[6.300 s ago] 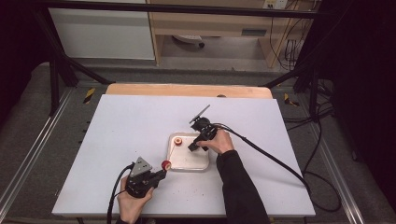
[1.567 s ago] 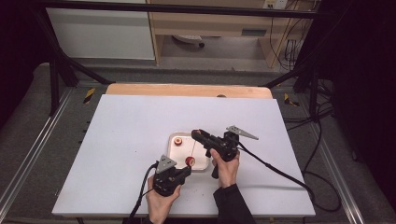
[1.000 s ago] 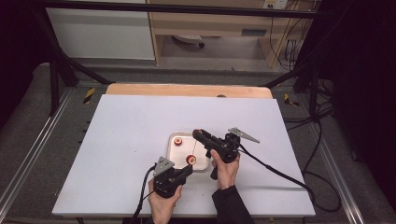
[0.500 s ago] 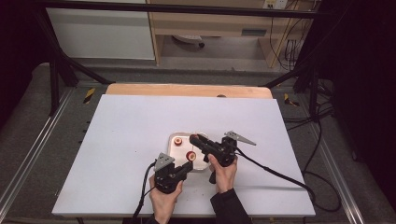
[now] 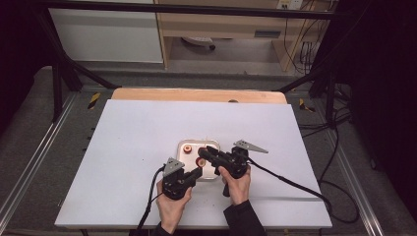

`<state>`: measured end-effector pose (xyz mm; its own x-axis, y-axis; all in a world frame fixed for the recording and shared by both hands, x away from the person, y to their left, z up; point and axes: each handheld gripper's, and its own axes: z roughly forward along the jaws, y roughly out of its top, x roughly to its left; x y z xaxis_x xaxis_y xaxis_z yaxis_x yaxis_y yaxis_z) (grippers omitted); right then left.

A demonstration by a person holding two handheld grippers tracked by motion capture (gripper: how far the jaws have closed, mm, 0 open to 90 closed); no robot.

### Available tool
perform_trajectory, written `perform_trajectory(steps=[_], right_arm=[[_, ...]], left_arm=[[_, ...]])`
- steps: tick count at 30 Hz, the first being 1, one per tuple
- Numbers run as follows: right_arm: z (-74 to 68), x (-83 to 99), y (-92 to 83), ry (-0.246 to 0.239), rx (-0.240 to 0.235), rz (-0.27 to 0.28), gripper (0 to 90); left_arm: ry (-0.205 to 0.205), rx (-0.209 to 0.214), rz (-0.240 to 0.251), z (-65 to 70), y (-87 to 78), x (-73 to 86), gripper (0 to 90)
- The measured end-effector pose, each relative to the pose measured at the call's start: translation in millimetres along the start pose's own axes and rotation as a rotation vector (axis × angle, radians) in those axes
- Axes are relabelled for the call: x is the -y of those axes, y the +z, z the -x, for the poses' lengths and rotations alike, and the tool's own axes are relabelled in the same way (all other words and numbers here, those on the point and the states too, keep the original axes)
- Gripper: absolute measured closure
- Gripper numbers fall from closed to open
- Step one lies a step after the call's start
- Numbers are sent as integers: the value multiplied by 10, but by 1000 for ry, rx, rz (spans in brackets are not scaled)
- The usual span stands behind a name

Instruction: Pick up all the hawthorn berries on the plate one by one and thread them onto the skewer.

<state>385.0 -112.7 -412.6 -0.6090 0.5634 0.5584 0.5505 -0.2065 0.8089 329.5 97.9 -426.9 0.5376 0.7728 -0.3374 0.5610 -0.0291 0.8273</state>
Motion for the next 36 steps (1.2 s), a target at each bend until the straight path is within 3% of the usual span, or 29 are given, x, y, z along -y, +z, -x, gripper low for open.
perform_trajectory(steps=[10, 16, 18, 19, 21, 27, 28, 36], right_arm=[[65, -182, -95, -122, 56, -125, 215], [124, -255, -106, -193, 108, -226, 98], [145, -277, -110, -214, 116, -263, 86], [151, -284, -116, -225, 123, -280, 80], [162, -296, -125, -252, 134, -311, 73], [178, -316, -114, -304, 156, -411, 53], [176, -321, -105, -314, 162, -430, 51], [104, -359, 20, -367, 169, -519, 47]], left_arm=[[98, -49, -43, -188, -197, 62, 885], [131, -60, -59, -283, -322, 76, 884], [139, -65, -65, -313, -361, 87, 884], [163, -77, -55, -342, -376, 87, 884], [151, -66, -60, -369, -402, 103, 884], [175, -66, -73, -450, -466, 142, 884], [157, -78, -88, -452, -490, 154, 884], [159, -71, -98, -553, -584, 191, 883]])
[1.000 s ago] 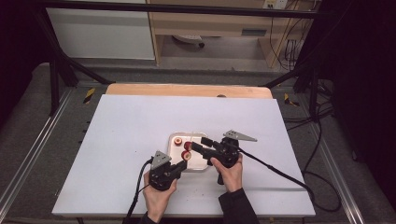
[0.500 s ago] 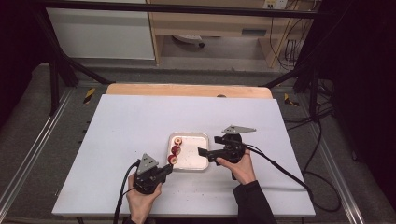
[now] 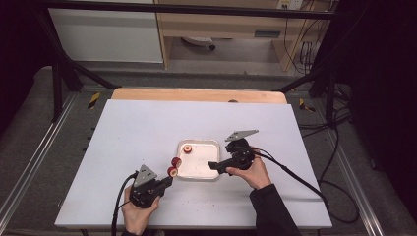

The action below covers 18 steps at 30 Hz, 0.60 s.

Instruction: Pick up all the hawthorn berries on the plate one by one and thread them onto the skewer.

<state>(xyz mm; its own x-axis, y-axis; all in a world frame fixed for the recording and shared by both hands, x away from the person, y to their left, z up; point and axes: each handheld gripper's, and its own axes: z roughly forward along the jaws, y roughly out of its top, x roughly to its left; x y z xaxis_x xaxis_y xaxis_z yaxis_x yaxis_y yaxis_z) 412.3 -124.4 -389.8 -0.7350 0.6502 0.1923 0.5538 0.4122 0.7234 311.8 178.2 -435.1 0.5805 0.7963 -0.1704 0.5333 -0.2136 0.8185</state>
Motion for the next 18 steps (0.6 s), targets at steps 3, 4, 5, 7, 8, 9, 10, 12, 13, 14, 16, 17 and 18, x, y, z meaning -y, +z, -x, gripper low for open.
perform_trajectory(steps=[3, 4, 5, 7, 8, 9, 10, 12, 13, 14, 16, 17, 18], right_arm=[[-30, -61, 46, -16, 5, -22, 47], [-40, -83, 64, -23, 4, -30, 47], [-51, -106, 82, -29, 3, -38, 47], [-81, -153, 124, -37, 2, -55, 47], [-92, -178, 149, -47, 3, -62, 47], [-103, -201, 174, -53, 2, -70, 48], [-115, -224, 199, -57, 4, -82, 48], [-129, -268, 249, -73, 0, -102, 54], [-136, -291, 275, -73, 4, -113, 54], [-136, -315, 301, -80, 6, -120, 57], [-132, -361, 352, -82, 7, -127, 63], [-135, -383, 373, -79, 10, -135, 63], [-137, -406, 397, -83, 9, -140, 67]], left_arm=[[2, 0, -5, -34, -23, 13, 883], [4, 0, -10, -45, -30, 17, 883], [4, 1, -7, -56, -38, 22, 883], [-1, 4, -6, -72, -51, 25, 883], [3, 2, -5, -80, -58, 27, 883], [6, 0, -9, -86, -65, 28, 883], [5, -1, -9, -94, -69, 30, 883], [-4, 2, -9, -109, -75, 37, 883], [-7, 2, -8, -117, -77, 37, 883], [-10, 2, -4, -118, -78, 38, 883], [-1, 3, -7, -120, -84, 39, 883], [-1, 2, -9, -126, -88, 41, 883], [-1, 1, -9, -133, -91, 45, 883]])
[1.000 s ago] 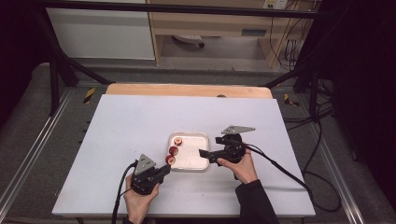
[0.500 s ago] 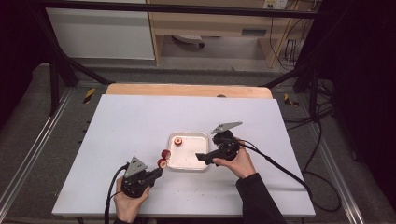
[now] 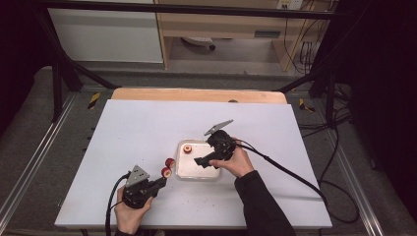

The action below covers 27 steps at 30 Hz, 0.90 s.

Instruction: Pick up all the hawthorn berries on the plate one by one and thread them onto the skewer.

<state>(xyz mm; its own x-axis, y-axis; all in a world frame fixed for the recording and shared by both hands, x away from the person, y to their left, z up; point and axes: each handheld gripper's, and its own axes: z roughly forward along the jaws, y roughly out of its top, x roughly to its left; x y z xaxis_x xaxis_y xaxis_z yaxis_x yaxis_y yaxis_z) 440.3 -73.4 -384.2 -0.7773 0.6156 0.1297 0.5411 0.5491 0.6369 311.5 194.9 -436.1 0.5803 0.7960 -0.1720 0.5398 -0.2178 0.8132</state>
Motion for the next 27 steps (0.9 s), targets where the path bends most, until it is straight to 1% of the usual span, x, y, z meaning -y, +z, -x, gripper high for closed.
perform_trajectory(steps=[2, 5, 6, 7, 10, 13, 16, 19, 22, 25, 27], right_arm=[[-1, -44, 38, -5, 0, -6, 77], [6, -111, 90, -11, 4, -28, 88], [17, -131, 112, -25, 4, -31, 92], [21, -152, 129, -19, 0, -40, 94], [42, -215, 196, -33, 1, -70, 93], [60, -276, 254, -43, -12, -87, 101], [81, -338, 314, -68, -12, -112, 115], [95, -390, 382, -82, -31, -133, 140], [109, -434, 454, -117, -36, -171, 162], [117, -465, 516, -134, -53, -190, 184], [124, -484, 560, -162, -47, -213, 196]], left_arm=[[-8, -1, 6, -14, -4, 10, 883], [-8, -1, 1, -27, -10, 23, 883], [-10, 1, 2, -33, -6, 28, 883], [-15, 2, 1, -39, -5, 32, 883], [-11, 3, -1, -50, -6, 37, 883], [-13, 2, -4, -67, -6, 42, 883], [-16, 3, -4, -75, -3, 46, 883], [-9, 2, -11, -76, 4, 48, 883], [-7, 5, -13, -72, 7, 42, 883], [-4, 4, -15, -78, 5, 38, 882], [-5, 5, -15, -82, 8, 42, 882]])
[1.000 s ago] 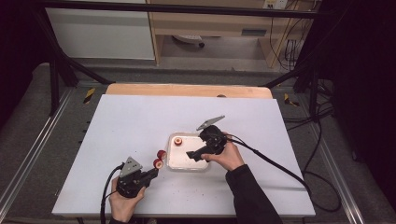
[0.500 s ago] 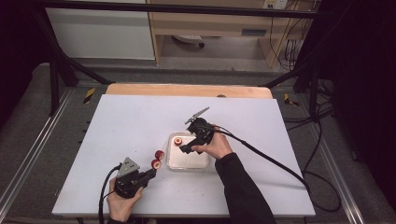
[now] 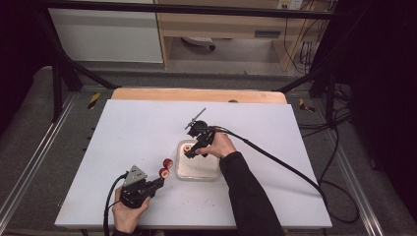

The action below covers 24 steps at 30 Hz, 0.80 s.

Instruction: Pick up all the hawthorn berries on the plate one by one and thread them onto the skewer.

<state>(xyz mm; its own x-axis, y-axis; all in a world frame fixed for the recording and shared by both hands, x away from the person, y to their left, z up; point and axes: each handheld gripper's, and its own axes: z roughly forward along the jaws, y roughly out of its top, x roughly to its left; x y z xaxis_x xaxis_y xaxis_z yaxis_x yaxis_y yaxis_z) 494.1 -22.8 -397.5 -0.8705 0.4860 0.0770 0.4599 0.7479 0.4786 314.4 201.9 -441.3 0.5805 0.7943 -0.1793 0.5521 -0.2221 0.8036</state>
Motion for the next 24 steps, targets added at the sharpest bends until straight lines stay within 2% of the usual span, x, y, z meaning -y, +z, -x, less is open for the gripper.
perform_trajectory(steps=[5, 8, 12, 15, 21, 24], right_arm=[[21, -72, 87, -22, -12, -12, 243], [35, -110, 132, -36, 0, -34, 272], [36, -154, 201, -56, -20, -48, 314], [48, -182, 250, -77, -13, -74, 349], [44, -237, 330, -109, -27, -92, 433], [42, -251, 344, -122, -17, -115, 484]], left_arm=[[-4, 2, -2, -4, -1, 6, 882], [-3, 3, -2, -10, 0, 6, 882], [-5, 1, -1, -19, 0, 14, 883], [-5, 0, -2, -21, 6, 16, 882], [-1, 1, -2, -20, 1, 15, 883], [-3, 2, -3, -20, 7, 16, 883]])
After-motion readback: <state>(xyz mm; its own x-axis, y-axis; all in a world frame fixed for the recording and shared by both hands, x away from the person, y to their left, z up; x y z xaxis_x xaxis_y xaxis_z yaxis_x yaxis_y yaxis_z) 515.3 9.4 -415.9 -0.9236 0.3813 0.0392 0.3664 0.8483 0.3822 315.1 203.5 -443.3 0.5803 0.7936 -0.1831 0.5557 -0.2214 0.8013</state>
